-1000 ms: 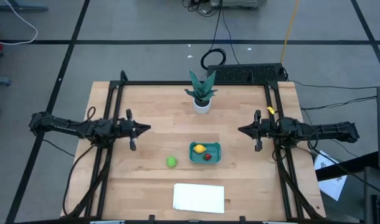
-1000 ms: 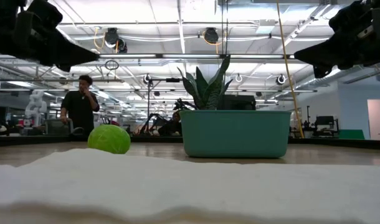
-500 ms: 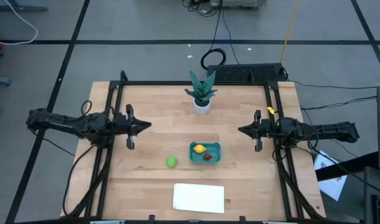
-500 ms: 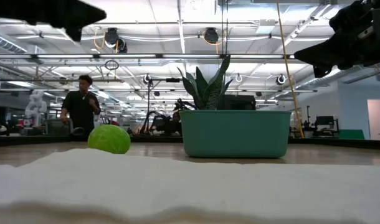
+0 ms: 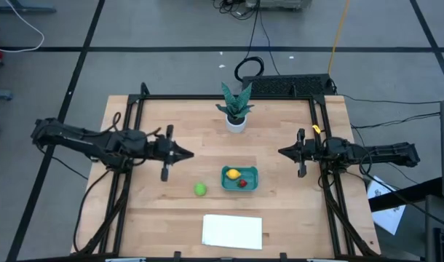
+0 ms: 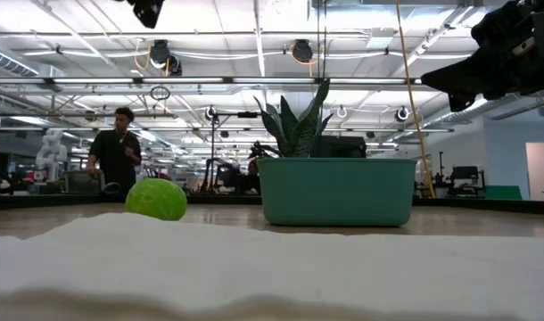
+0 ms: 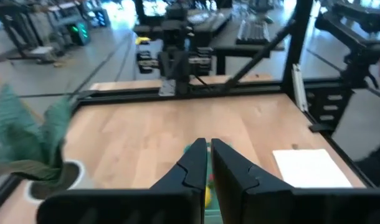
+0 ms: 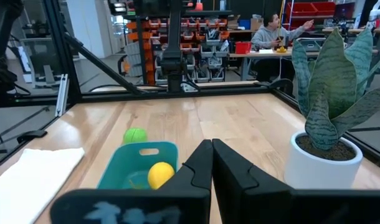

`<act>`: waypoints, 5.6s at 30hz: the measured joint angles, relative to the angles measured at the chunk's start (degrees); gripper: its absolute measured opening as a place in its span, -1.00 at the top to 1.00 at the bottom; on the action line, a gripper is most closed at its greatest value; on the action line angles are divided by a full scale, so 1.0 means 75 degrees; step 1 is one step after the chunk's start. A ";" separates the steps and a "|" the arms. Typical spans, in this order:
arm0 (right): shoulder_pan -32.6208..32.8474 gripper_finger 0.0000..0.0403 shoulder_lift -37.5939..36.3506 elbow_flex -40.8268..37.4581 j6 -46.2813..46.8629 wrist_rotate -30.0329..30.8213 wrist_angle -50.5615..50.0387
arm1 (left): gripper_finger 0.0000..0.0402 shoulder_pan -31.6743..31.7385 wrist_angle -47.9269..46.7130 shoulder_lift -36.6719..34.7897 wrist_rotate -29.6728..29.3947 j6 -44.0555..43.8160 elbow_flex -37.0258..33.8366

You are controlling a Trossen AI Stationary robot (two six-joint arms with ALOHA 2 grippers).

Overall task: Pick and placing Produce into tupperware
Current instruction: Put the green cabbage into the green bin

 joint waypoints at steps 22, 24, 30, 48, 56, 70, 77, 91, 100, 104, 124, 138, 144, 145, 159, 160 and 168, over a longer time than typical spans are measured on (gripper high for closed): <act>0.0000 1.00 0.0000 0.0003 0.0090 0.0000 -0.0046 | 0.87 -0.0318 -0.2090 0.1408 0.0766 -0.0114 0.2906; 0.0000 1.00 0.0000 0.0003 0.0091 0.0000 -0.0046 | 0.87 -0.0249 -0.2250 0.1428 0.0868 -0.0195 0.3063; 0.0000 1.00 0.0003 0.0006 0.0090 0.0012 -0.0044 | 0.87 0.0017 -0.2898 0.1956 0.1234 -0.0517 0.3670; -0.0003 1.00 0.0004 0.0009 -0.0053 0.0023 -0.0084 | 0.87 0.0553 -0.5811 0.4246 0.1991 -0.0836 0.5696; -0.0003 1.00 0.0067 0.0009 -0.0058 0.0027 -0.0105 | 0.87 0.0545 -0.6840 0.4807 0.2181 -0.0527 0.5807; -0.0003 1.00 0.0073 0.0009 -0.0059 0.0029 -0.0102 | 0.87 0.0429 -0.7883 0.5499 0.2198 -0.0214 0.5804; -0.0003 1.00 0.0073 0.0009 -0.0059 0.0029 -0.0102 | 0.87 0.0215 -0.7813 0.5541 0.2030 0.0660 0.5801; -0.0003 1.00 0.0073 0.0009 -0.0059 0.0029 -0.0102 | 0.87 0.0269 -0.7810 0.5542 0.1971 0.0583 0.5801; -0.0003 1.00 0.0073 0.0006 -0.0057 0.0031 -0.0146 | 0.67 0.0029 -0.7435 0.5542 0.2079 0.0277 0.5801; -0.0003 1.00 0.0073 0.0006 -0.0056 0.0031 -0.0166 | 0.38 0.0030 -0.7396 0.5543 0.2353 0.0030 0.5801; -0.0003 1.00 0.0177 0.0000 -0.0056 0.0032 -0.0260 | -0.45 -0.0274 -0.7489 0.6742 0.1857 0.0587 0.5793; -0.0005 1.00 0.0416 0.0000 -0.0056 0.0032 -0.0232 | -0.50 -0.0519 -0.7611 0.7690 0.1977 0.1424 0.5791; -0.0003 1.00 0.0423 0.0000 -0.0027 0.0032 -0.0219 | -0.59 -0.0503 -0.7597 0.7876 0.1895 0.1492 0.5790; -0.0004 1.00 0.0423 0.0000 -0.0028 0.0029 -0.0221 | -0.61 -0.0499 -0.7626 0.7882 0.1749 0.1492 0.5790; -0.0006 1.00 0.0423 0.0000 -0.0046 0.0030 -0.0220 | -0.77 -0.0437 -0.7185 0.7890 0.1346 0.1527 0.5085; -0.0006 1.00 0.0423 0.0000 -0.0047 0.0032 -0.0220 | -0.77 -0.0435 -0.7102 0.7891 0.1329 0.1530 0.5012; -0.0003 1.00 0.0423 0.0000 -0.0050 0.0031 -0.0219 | -0.77 -0.0411 -0.6418 0.7893 0.1365 0.1534 0.4568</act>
